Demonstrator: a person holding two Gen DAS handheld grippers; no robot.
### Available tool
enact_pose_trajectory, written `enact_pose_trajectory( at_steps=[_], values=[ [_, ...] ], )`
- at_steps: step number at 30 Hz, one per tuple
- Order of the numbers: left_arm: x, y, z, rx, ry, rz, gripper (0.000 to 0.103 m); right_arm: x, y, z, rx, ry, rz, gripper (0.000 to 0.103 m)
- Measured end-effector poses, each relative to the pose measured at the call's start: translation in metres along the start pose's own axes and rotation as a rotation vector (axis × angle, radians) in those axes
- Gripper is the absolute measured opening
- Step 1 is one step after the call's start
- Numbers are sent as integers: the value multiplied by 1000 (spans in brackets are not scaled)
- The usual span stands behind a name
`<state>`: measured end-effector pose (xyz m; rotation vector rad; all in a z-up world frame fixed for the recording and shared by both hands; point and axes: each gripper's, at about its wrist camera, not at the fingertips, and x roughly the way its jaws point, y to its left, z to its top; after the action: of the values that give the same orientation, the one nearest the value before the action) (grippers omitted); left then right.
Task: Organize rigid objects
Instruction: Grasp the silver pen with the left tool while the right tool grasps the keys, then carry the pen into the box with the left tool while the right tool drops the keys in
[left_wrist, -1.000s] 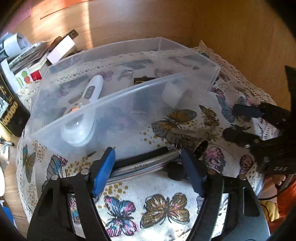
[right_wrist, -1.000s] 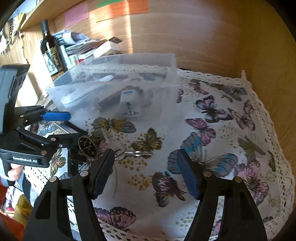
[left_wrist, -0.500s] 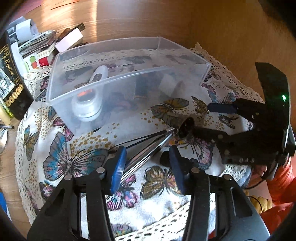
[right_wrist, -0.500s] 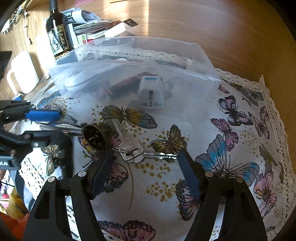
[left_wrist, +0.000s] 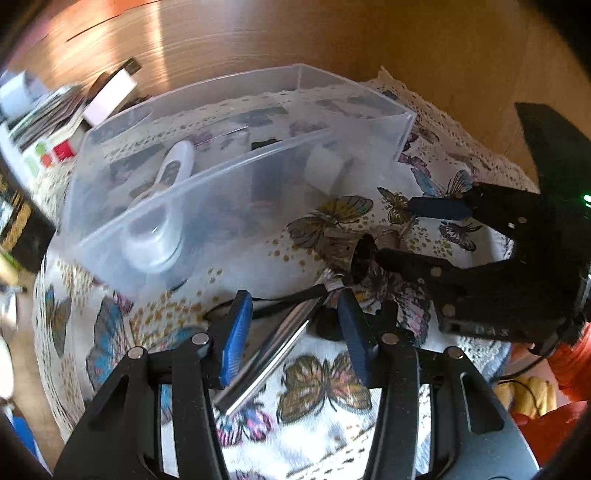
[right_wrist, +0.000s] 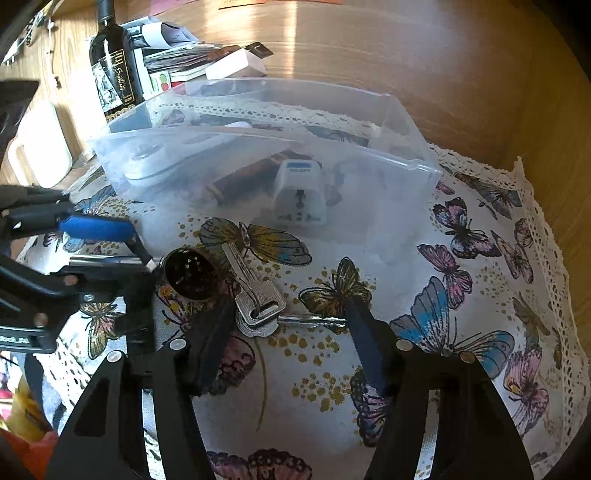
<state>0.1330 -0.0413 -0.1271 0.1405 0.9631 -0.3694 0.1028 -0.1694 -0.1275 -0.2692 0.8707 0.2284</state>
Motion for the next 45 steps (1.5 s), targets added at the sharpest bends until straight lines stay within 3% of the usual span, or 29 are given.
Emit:
enact_pose_trajectory(
  at_steps=[5, 15, 19, 26, 28, 30, 32, 38, 45],
  values=[
    [-2, 10, 2, -23, 12, 2, 48, -9, -4, -5, 22, -33, -14, 59],
    [-26, 41, -33, -141, 17, 68, 48, -31, -14, -8, 74, -97, -13, 59],
    [-31, 33, -27, -109, -13, 62, 48, -36, -16, -9, 92, -115, -3, 59],
    [1, 16, -12, -43, 31, 48, 48, -50, -17, -7, 99, -154, 6, 59],
    [3, 10, -8, -26, 24, 36, 41, -52, -17, -7, 99, -161, 5, 59],
    [4, 5, -7, -16, 13, 37, 23, -54, -16, -6, 97, -167, 4, 59],
    [4, 1, -9, -18, 1, 53, 15, -55, -16, -5, 96, -173, 3, 59],
    [-10, 10, -22, -113, -48, 46, 15, -60, -15, 3, 94, -204, 11, 59],
    [-50, 17, -29, -169, -168, 77, 15, -71, -14, 14, 97, -259, 12, 59]
  ],
)
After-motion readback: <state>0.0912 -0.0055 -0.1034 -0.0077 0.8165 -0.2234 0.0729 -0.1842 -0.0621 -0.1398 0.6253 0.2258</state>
